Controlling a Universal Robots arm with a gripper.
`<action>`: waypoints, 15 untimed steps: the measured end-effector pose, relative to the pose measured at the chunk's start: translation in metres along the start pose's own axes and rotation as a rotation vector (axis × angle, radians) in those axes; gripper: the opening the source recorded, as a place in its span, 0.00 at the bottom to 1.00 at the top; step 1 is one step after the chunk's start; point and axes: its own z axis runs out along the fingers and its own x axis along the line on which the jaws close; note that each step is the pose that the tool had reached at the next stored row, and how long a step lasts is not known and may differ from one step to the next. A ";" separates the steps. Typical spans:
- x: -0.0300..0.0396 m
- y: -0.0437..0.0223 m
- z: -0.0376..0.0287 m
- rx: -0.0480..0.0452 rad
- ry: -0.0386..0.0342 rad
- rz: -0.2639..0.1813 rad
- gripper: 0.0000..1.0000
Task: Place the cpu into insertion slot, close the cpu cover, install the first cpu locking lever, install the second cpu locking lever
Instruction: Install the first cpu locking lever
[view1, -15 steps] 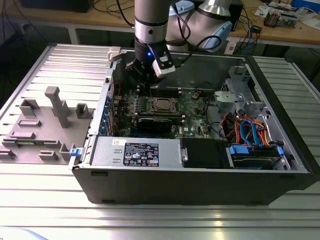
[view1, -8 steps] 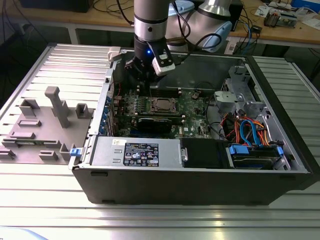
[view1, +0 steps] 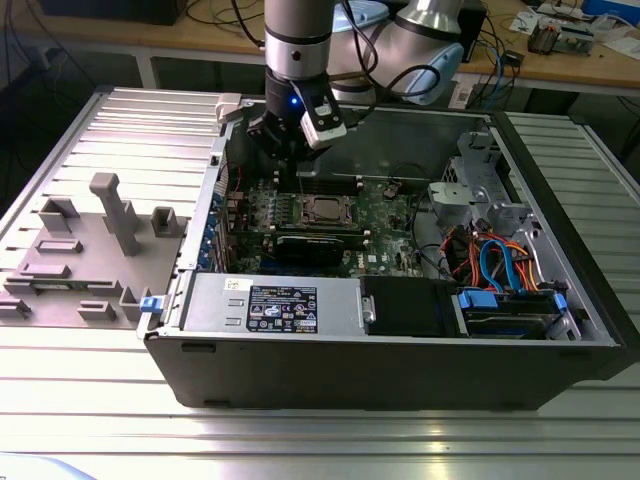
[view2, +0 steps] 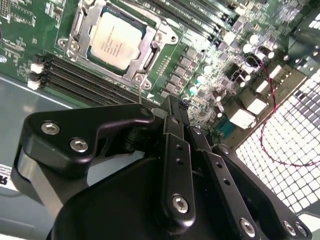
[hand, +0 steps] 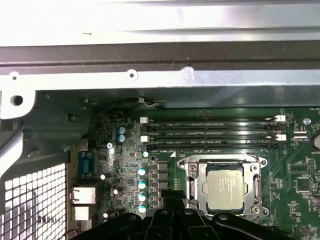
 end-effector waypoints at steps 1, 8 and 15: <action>0.0012 0.0013 0.0000 0.0001 0.0000 0.000 0.11; 0.0043 0.0081 -0.0012 0.0000 0.0000 0.000 0.11; 0.0042 0.0131 -0.0015 0.0000 0.0000 0.000 0.11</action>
